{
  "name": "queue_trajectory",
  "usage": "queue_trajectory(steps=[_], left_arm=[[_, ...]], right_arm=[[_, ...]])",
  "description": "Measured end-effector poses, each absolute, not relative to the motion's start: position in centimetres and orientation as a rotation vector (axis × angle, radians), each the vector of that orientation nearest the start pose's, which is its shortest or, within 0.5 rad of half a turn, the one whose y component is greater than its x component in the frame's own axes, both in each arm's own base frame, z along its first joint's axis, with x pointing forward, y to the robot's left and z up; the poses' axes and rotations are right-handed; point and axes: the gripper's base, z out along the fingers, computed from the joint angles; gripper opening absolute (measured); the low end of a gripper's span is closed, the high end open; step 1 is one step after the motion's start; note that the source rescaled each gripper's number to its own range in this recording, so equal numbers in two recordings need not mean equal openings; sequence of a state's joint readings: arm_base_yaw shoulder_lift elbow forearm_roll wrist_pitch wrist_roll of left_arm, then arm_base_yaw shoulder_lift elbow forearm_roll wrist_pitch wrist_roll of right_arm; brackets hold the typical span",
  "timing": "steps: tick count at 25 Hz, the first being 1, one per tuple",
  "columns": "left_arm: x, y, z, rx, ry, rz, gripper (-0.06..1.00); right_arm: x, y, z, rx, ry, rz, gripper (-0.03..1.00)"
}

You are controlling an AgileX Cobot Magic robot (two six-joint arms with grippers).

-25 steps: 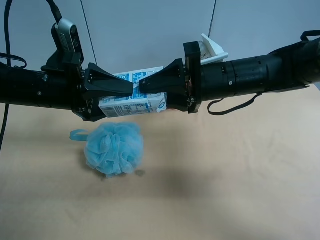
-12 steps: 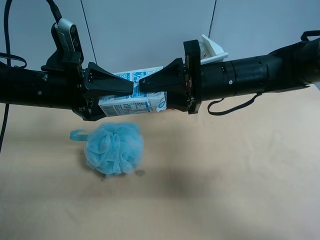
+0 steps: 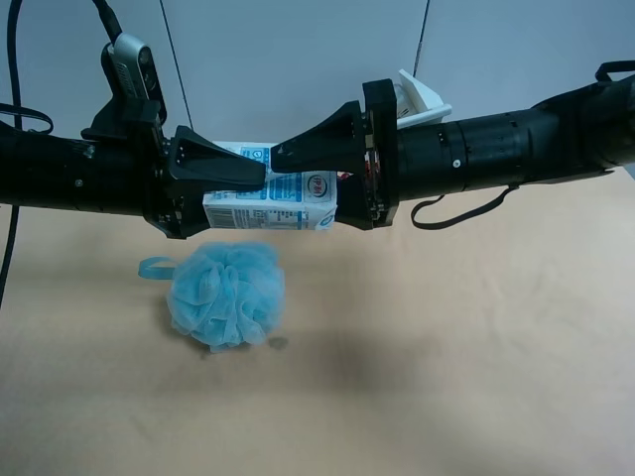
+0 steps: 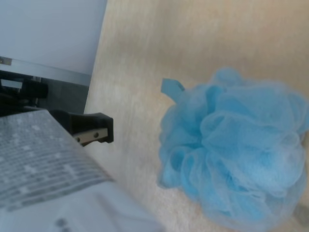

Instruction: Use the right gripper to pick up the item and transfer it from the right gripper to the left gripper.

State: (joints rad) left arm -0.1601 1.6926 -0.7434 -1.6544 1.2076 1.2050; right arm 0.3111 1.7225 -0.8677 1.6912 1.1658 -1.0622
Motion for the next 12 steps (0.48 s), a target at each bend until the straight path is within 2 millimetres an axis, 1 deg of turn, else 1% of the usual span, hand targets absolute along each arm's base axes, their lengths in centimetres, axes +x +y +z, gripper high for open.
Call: queue_trajectory(steps=[5, 7, 9, 12], left_arm=[[26.21, -12.80, 20.22, 0.240, 2.228, -1.728, 0.04], [26.21, -12.80, 20.19, 0.240, 2.231, -1.723, 0.03], [26.21, -12.79, 20.15, 0.242, 2.235, -1.718, 0.03], [26.22, -12.76, 20.05, 0.239, 2.246, -1.708, 0.02]], right_arm=[[26.90, 17.38, 22.06, -0.272, 2.243, 1.828, 0.65], [26.89, 17.38, 22.04, -0.274, 2.245, 1.826, 0.69], [26.90, 17.36, 21.95, -0.278, 2.253, 1.814, 0.72], [26.93, 17.30, 21.71, -0.286, 2.275, 1.779, 0.74]])
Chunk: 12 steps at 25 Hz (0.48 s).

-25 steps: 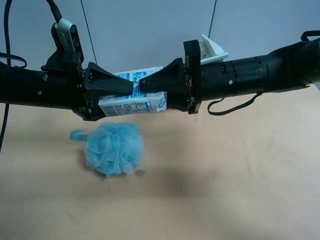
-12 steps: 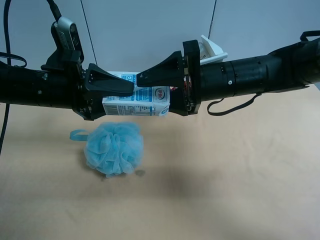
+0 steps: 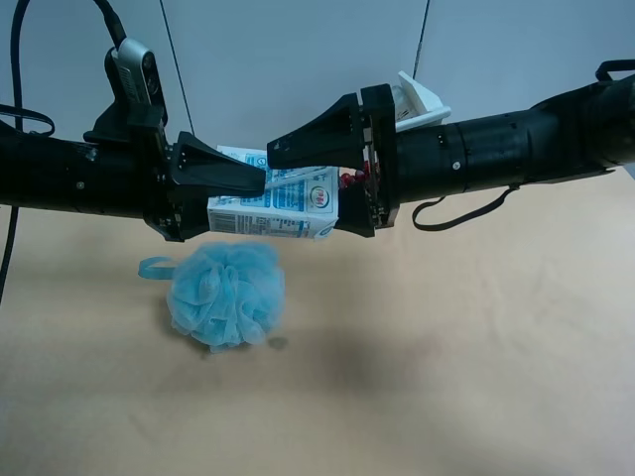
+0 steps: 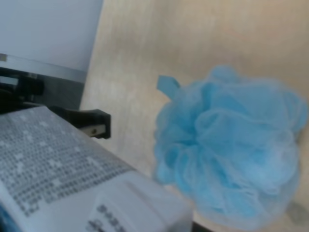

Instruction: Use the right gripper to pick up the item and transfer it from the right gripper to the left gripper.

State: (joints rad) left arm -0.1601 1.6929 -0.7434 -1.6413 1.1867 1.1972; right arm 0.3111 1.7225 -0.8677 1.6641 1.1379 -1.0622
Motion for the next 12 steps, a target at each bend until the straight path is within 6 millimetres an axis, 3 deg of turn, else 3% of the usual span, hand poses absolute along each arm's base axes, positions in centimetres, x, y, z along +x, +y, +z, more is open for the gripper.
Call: queue_trajectory(steps=[5, 12], left_arm=[[26.3, -12.7, 20.0, 0.212, 2.261, -1.711, 0.02], [26.3, -12.7, 19.9, 0.208, 2.274, -1.695, 0.01]], right_arm=[[26.9, 17.1, 21.0, -0.330, 2.346, 1.686, 0.74], [26.2, 16.1, 21.1, -0.479, 2.462, 1.390, 0.74]])
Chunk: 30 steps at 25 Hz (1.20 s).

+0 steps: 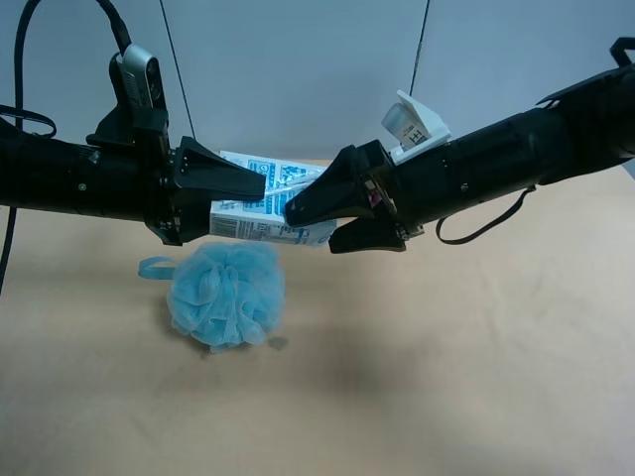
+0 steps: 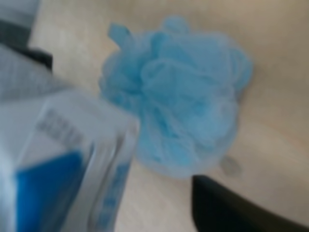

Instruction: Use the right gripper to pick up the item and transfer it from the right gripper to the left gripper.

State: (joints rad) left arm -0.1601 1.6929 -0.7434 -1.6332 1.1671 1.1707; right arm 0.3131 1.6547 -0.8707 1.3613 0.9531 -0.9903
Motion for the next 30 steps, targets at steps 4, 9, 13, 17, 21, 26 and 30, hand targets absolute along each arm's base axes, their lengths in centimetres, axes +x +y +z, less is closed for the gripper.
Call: queue_trajectory(steps=[4, 9, 13, 17, 21, 26, 30], left_arm=[[26.3, -12.7, 19.8, 0.208, 2.278, -1.692, 0.01], [26.4, -12.7, 19.9, 0.188, 2.267, -1.698, 0.01], [26.6, -12.7, 20.1, 0.152, 2.243, -1.716, 0.01], [26.6, -12.7, 20.2, 0.151, 2.239, -1.718, 0.01], [26.5, -12.7, 20.4, 0.157, 2.233, -1.717, 0.01], [26.5, -12.7, 20.4, 0.168, 2.229, -1.712, 0.01], [27.2, -12.9, 21.2, 0.259, 2.216, -1.678, 0.01]], right_arm=[[25.5, 15.4, 22.2, -0.582, 2.476, 1.232, 0.74], [24.9, 14.3, 23.6, -0.608, 2.487, 1.042, 0.74], [24.4, 13.3, 24.2, -0.635, 2.517, 0.889, 0.74], [23.7, 12.3, 25.5, -0.635, 2.513, 0.757, 0.74], [22.6, 11.2, 27.3, -0.639, 2.479, 0.621, 0.74], [20.3, 9.2, 30.3, -0.567, 2.419, 0.448, 0.74], [17.1, 7.2, 32.9, -0.517, 2.362, 0.330, 0.74]])
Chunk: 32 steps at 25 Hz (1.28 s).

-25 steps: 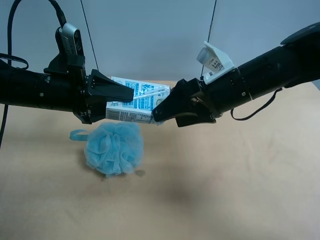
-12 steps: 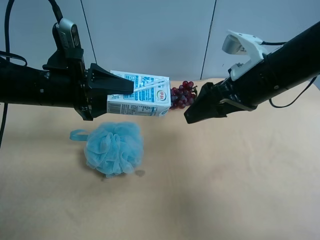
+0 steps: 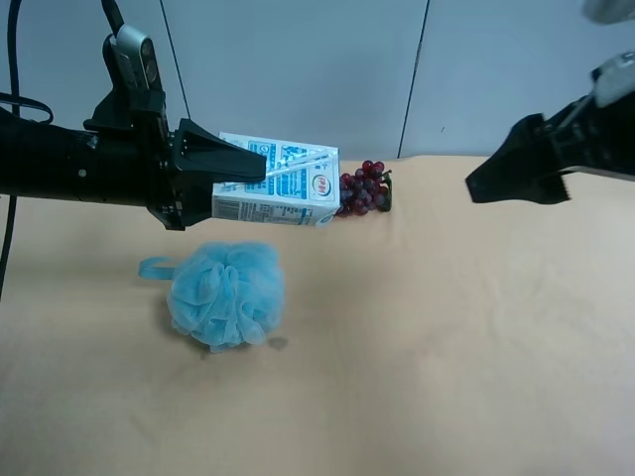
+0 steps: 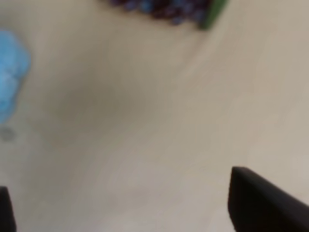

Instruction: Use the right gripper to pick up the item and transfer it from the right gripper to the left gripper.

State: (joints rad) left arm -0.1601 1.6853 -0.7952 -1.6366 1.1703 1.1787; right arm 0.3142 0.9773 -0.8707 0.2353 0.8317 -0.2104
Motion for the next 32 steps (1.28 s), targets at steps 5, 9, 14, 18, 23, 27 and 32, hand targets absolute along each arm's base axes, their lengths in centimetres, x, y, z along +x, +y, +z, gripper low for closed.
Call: queue_trajectory(steps=[5, 9, 14, 18, 23, 27, 32], left_arm=[[28.3, -13.1, 22.9, 0.417, 2.243, -1.607, 0.01], [29.0, -13.1, 25.0, 0.520, 2.246, -1.539, 0.01], [29.5, -12.4, 27.3, 0.545, 2.321, -1.294, 0.01], [29.7, -11.4, 27.9, 0.532, 2.396, -1.069, 0.01], [29.7, -9.8, 27.7, 0.473, 2.490, -0.785, 0.01], [29.9, -8.6, 27.6, 0.412, 2.538, -0.588, 0.01], [30.2, -7.2, 27.2, 0.342, 2.577, -0.383, 0.00]], right_arm=[[12.5, 4.7, 35.0, -0.454, 2.327, 0.214, 0.74], [9.1, 2.9, 35.6, -0.384, 2.346, 0.145, 0.74], [5.5, 1.6, 35.9, -0.357, 2.322, 0.136, 0.74], [3.1, 0.9, 36.4, -0.315, 2.223, 0.165, 0.74], [1.3, 0.3, 36.5, -0.283, 2.155, 0.191, 0.74], [1.3, 0.3, 36.5, -0.277, 2.158, 0.195, 0.74], [1.3, 0.3, 36.5, -0.277, 2.158, 0.199, 0.74]])
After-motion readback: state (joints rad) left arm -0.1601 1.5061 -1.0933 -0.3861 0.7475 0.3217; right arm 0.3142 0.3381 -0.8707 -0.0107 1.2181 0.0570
